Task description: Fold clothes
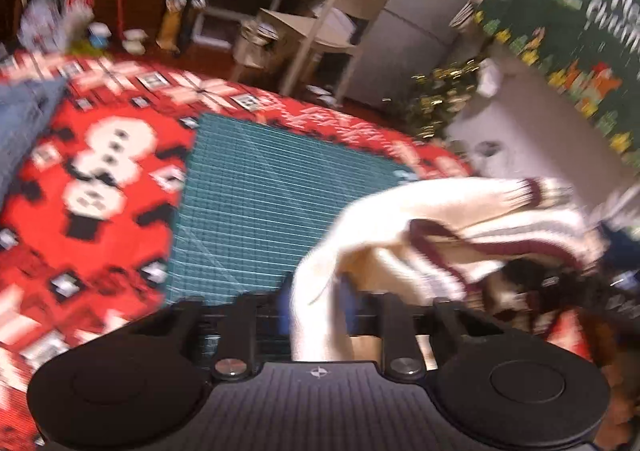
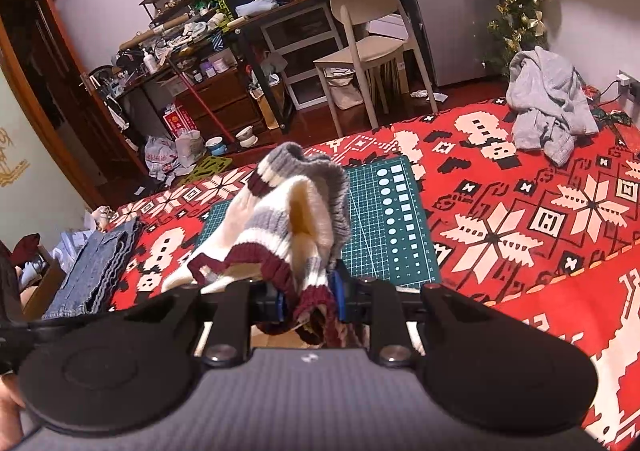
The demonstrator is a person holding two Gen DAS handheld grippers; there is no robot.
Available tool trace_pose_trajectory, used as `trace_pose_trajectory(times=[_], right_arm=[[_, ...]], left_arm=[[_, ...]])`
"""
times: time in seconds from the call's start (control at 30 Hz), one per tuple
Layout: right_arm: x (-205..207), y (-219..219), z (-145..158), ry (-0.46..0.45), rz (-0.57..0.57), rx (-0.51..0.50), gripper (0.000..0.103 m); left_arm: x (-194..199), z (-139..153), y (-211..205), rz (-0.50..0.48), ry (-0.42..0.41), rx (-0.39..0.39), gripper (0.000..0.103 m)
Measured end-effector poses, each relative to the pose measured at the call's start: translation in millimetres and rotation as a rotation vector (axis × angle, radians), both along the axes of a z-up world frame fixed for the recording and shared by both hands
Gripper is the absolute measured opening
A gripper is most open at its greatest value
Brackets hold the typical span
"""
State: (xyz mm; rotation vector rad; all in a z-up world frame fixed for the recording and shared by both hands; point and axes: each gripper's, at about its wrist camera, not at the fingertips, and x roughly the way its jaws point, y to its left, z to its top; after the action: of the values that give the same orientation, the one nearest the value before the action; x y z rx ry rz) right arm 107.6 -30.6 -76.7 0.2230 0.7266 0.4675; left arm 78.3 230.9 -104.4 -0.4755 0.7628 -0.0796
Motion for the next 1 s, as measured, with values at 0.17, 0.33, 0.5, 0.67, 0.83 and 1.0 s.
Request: trace_pose_trajectory(times=[0.17,0.33,0.5,0.67,0.83,1.0], right_arm=[[0.9,-6.1,3.2,-0.016,-0.022,0.011,0.024],[-2.8,-13.5,15.3,-0.071,-0.052,0.027,0.022],[-9.0,-15.4,22.5,-0.086,-0.055,0.030,0.021],[-16.0,-18.0,30.1,-0.108,-0.066,0.023,0.019],[-13.4,-27.3,29.8,-0.090,-0.112,0.035,0.013],[-6.1,-33.0,28.4,-0.090,-0.142,0.033,0.012]], left_arm=[[-15.7,13.2,6.9,0.084,-0.032,-0.003,0.005],[-36.5,28.6,13.9,0.155,-0.065,-0.024,0.005],[-52.1,41.4,20.9,0.217,-0.083,-0.045,0.005],[-61.1,47.8,29.3,0.271,-0.101,-0.068,0.005],[-67.0,44.0,42.5,0.348,-0.088,-0.099,0.005],[-66.5,36.1,51.0,0.394,-0.060,-0.121,0.005]])
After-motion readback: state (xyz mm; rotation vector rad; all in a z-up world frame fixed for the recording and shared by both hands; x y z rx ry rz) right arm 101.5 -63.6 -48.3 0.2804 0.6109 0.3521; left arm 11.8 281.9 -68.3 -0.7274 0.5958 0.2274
